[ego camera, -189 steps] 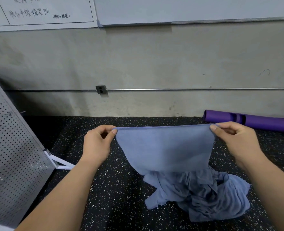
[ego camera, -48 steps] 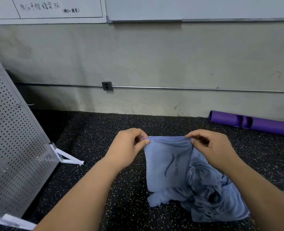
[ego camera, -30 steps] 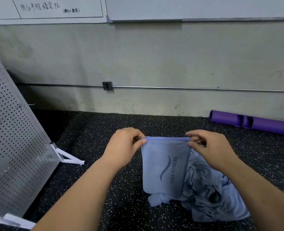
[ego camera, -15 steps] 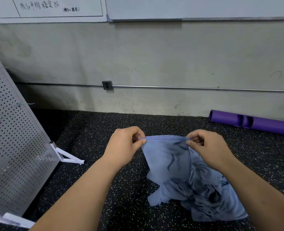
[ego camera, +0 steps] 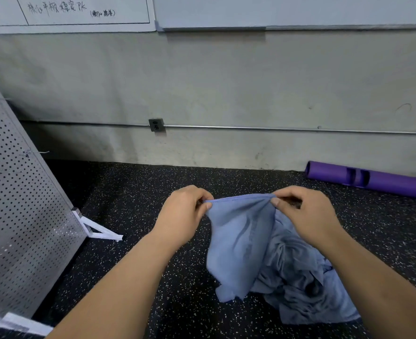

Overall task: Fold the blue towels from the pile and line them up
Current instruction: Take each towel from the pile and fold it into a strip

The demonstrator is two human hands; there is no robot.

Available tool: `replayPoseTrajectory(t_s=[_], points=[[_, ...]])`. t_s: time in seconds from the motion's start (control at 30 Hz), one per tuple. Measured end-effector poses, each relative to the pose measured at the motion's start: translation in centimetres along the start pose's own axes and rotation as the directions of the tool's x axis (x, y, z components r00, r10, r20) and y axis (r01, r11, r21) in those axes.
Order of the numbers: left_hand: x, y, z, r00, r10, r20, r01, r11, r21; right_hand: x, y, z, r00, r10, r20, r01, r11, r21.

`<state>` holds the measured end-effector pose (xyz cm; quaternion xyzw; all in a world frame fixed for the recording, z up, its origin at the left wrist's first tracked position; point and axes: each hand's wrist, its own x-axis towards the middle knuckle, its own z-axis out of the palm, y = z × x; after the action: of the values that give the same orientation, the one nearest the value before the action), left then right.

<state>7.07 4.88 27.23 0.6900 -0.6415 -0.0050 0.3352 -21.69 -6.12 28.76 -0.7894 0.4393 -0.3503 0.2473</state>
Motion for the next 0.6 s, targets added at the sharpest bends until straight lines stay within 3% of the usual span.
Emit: replayPoseTrajectory(t_s=[0.13,0.27,0.6], points=[[0.0,0.1,-0.1,1.0,0.008,0.005,-0.008,1.0,0.001,-0.2,0.5,0.2,0.981,0.048,0.186,-0.011,0.981,-0.196],[0.0,-0.2,0.1,1.0,-0.008,0.025,0.008,1.0,-0.003,0.1,0.9,0.1,0.994,0.019,0.106,-0.007,0.993,-0.115],[-0.1,0.0,0.1,0.984,-0.033,0.173,0.029,0.999,0.024,-0.1,0.7,0.3,0.991,0.041,0.125,-0.02,0.986,-0.165]])
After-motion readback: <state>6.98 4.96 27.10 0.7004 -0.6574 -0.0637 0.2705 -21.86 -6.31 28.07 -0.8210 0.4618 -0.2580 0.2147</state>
